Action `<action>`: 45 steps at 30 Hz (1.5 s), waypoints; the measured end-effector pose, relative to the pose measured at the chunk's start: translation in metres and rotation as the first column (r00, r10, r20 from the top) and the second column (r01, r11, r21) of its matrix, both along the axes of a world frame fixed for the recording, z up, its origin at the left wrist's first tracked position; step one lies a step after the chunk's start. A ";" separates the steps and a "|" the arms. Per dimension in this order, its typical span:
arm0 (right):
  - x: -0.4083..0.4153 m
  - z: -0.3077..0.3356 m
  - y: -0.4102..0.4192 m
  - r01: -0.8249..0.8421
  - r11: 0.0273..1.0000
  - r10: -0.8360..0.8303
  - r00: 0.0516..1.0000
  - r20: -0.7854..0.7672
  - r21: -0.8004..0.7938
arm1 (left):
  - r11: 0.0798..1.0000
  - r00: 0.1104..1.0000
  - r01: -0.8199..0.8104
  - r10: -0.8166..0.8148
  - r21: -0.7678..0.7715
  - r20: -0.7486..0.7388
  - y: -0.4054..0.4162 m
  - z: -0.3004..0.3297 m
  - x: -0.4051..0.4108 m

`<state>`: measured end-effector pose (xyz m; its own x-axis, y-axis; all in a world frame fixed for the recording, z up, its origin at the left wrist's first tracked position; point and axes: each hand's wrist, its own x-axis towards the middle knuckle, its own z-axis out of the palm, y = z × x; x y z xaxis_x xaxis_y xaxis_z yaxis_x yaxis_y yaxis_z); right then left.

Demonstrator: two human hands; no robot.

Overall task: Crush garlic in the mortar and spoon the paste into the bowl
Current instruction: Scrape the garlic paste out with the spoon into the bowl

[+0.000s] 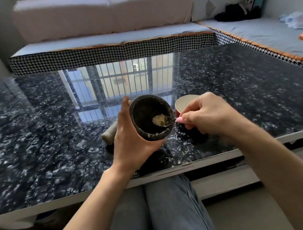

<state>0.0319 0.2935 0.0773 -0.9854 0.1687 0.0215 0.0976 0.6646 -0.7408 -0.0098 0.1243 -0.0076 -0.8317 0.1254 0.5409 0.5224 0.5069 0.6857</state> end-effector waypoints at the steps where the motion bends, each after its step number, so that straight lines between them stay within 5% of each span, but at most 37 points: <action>1: -0.005 0.006 0.002 -0.007 0.999 0.004 0.998 0.056 0.036 | 1.000 1.000 0.004 -0.004 -0.025 0.001 0.001 0.001 0.001; 8: -0.017 0.041 0.011 -0.040 0.948 0.010 0.995 0.096 0.315 | 0.964 0.998 0.032 -0.046 -0.263 -0.048 0.016 0.007 0.010; 14: 0.002 0.039 -0.006 -0.083 0.875 0.190 0.965 -0.180 0.477 | 0.946 0.997 0.064 -0.075 -0.317 -0.021 0.016 0.012 0.009; 21: 0.027 0.014 0.004 -0.152 0.637 0.526 0.802 -0.283 0.755 | 0.957 0.998 0.056 -0.047 -0.284 0.037 0.014 0.019 0.007; 27: 0.023 -0.011 0.026 0.021 0.497 0.443 0.853 -0.275 0.867 | 0.943 0.999 0.032 -0.029 -0.332 0.013 0.024 0.019 0.014; 30: 0.028 -0.028 0.027 -0.049 0.576 0.457 0.847 -0.271 0.816 | 0.939 1.000 0.016 -0.020 -0.344 -0.008 0.028 0.018 0.014; 33: 0.036 -0.033 0.027 -0.131 0.789 0.389 0.863 -0.323 0.600 | 0.931 0.999 0.001 -0.020 -0.366 -0.048 0.032 0.016 0.015; 37: 0.039 -0.036 0.030 -0.214 0.974 0.225 0.942 -0.250 0.071 | 0.921 0.996 -0.031 -0.006 -0.388 -0.094 0.035 0.010 0.016; 40: 0.044 -0.038 0.035 -0.105 0.902 0.059 0.991 -0.121 -0.419 | 0.926 0.995 -0.050 0.012 -0.375 -0.102 0.035 0.011 0.017; 42: 0.046 -0.046 0.040 -0.007 0.893 -0.061 0.989 -0.136 -0.450 | 0.930 0.997 -0.050 0.026 -0.363 -0.072 0.035 0.013 0.017; 45: 0.052 -0.056 0.037 0.108 0.980 -0.151 0.953 -0.264 -0.169 | 0.939 0.998 -0.058 0.043 -0.338 -0.052 0.036 0.016 0.017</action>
